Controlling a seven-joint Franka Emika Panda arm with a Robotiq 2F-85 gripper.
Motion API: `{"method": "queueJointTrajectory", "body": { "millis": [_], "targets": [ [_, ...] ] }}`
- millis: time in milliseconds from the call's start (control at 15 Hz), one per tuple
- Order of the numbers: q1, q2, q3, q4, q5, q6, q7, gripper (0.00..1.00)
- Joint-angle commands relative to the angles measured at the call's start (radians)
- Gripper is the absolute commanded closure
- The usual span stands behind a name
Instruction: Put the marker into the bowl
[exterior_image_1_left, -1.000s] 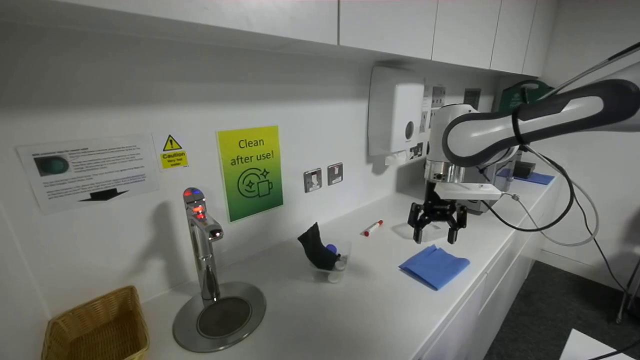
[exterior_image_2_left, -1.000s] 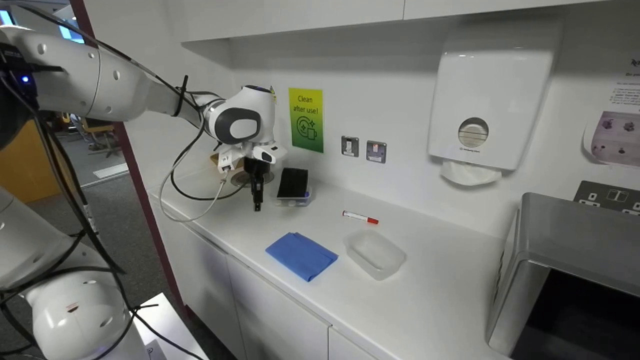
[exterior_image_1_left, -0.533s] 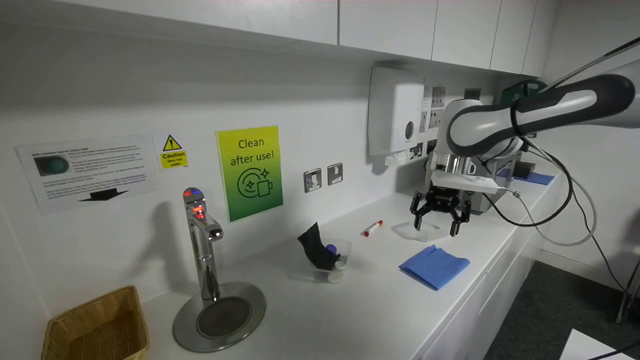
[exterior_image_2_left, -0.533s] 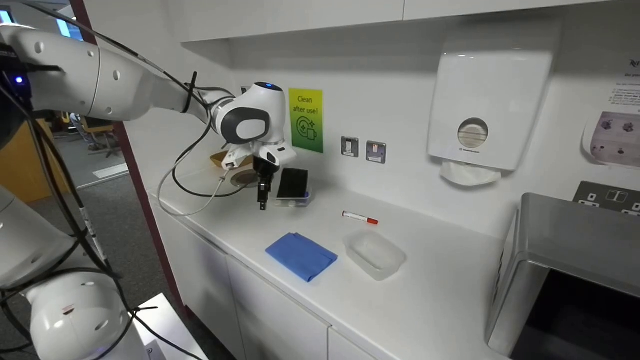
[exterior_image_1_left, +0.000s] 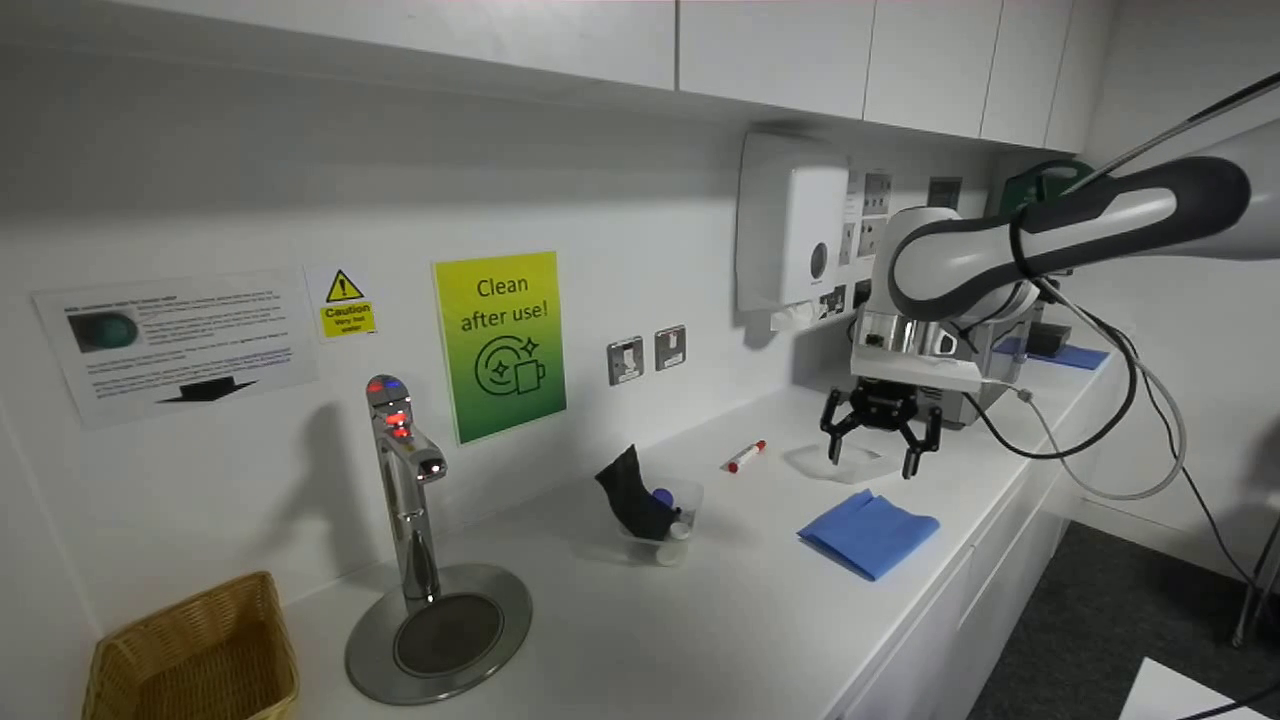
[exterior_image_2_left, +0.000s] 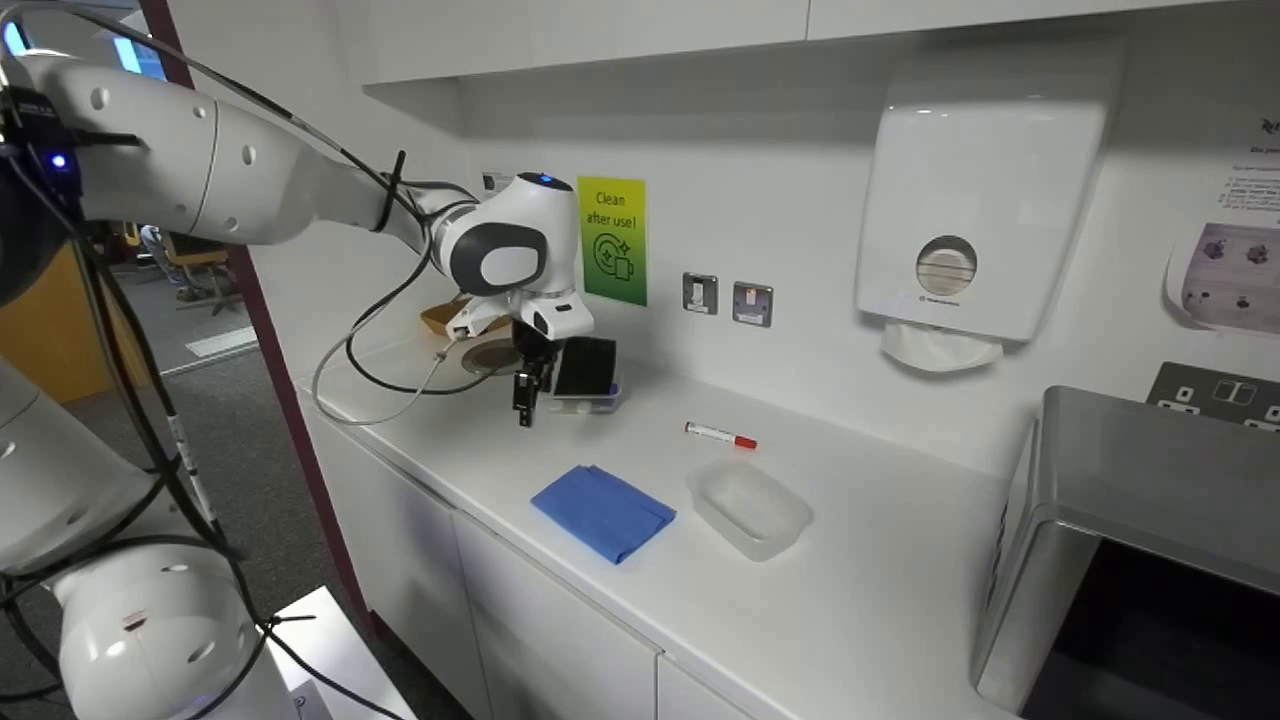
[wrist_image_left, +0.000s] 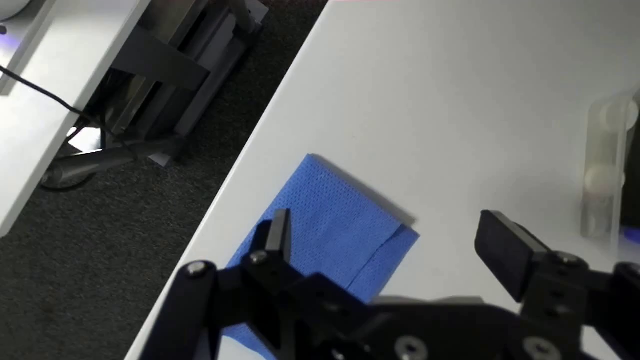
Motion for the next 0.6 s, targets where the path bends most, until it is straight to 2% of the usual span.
{"method": "queueJointTrajectory", "body": {
  "millis": [0, 333, 533],
  "targets": [
    [-0.036, 0.083, -0.012, 0.043, -0.028, 0.07, 0.156, 0.0],
    [-0.061, 0.199, -0.054, 0.096, -0.082, 0.167, 0.385, 0.0],
    [-0.061, 0.278, -0.083, 0.161, -0.161, 0.202, 0.553, 0.0]
  ]
}}
